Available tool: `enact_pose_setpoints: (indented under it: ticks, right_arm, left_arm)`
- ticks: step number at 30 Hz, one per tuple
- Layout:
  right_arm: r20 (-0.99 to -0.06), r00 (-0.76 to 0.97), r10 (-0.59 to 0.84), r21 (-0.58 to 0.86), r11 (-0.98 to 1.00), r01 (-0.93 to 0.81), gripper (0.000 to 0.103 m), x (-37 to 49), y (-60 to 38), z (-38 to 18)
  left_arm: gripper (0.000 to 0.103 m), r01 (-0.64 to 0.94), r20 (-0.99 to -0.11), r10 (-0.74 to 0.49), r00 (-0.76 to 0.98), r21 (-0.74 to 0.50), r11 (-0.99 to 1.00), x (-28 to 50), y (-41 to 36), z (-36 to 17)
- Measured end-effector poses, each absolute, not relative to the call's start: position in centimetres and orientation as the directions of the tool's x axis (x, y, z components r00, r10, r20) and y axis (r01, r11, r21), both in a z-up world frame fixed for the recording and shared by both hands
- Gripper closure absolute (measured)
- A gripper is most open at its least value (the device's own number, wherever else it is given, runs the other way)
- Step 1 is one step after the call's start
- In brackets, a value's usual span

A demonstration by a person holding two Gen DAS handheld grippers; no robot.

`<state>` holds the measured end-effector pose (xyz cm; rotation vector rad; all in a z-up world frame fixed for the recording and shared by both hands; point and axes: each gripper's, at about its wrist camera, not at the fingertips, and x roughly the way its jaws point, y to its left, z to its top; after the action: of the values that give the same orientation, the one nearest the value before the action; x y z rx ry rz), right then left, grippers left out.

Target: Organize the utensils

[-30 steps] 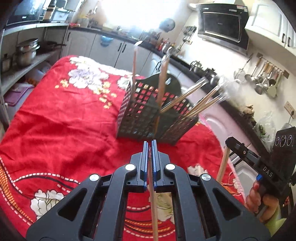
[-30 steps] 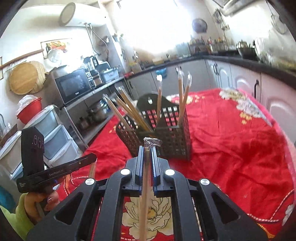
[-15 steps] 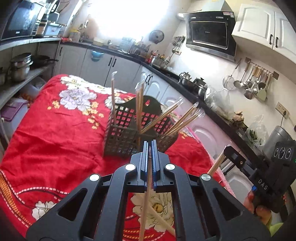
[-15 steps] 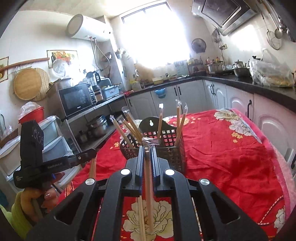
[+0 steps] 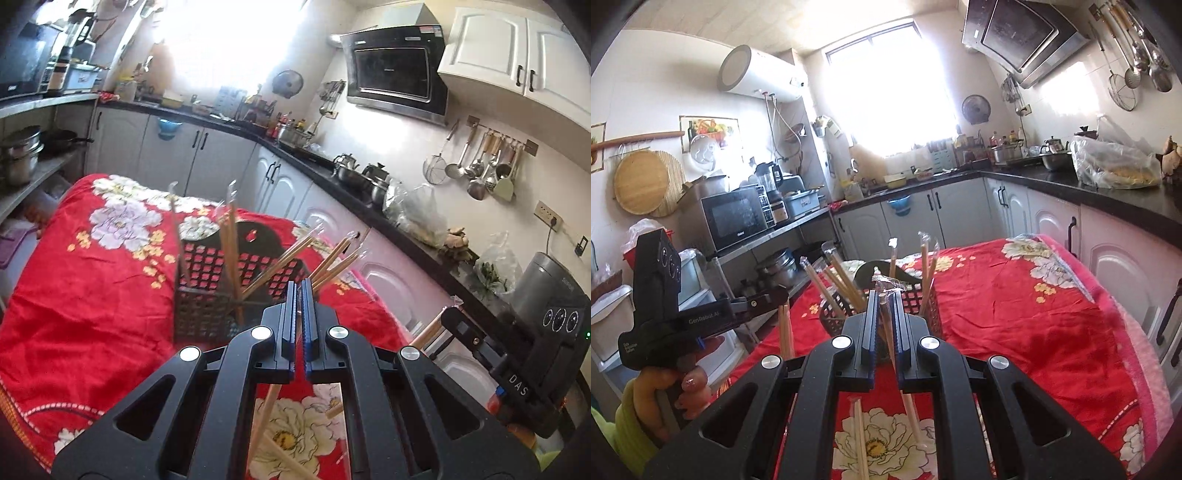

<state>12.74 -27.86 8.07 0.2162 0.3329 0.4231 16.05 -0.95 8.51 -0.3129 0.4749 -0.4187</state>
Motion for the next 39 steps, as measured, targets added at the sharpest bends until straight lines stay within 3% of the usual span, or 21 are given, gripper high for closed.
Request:
enact_pose_setpoints:
  ticks: [26, 39]
  right_arm:
    - [-0.188, 0.885, 0.425, 0.261, 0.891, -0.372, 0.096, 15.5, -28.1, 13.0]
    - [-0.144, 0.887, 0.438, 0.228, 0.887, -0.401, 0.096, 17.4, -26.5, 16.3]
  left_arm:
    - [0.103, 0.475, -0.234, -0.548, 0.803, -0.303, 0.826, 19.5, -4.3, 16.7]
    - [0.103, 0.477, -0.162, -0.519, 0.840, -0.239, 0.846, 21.4, -5.0, 21.4]
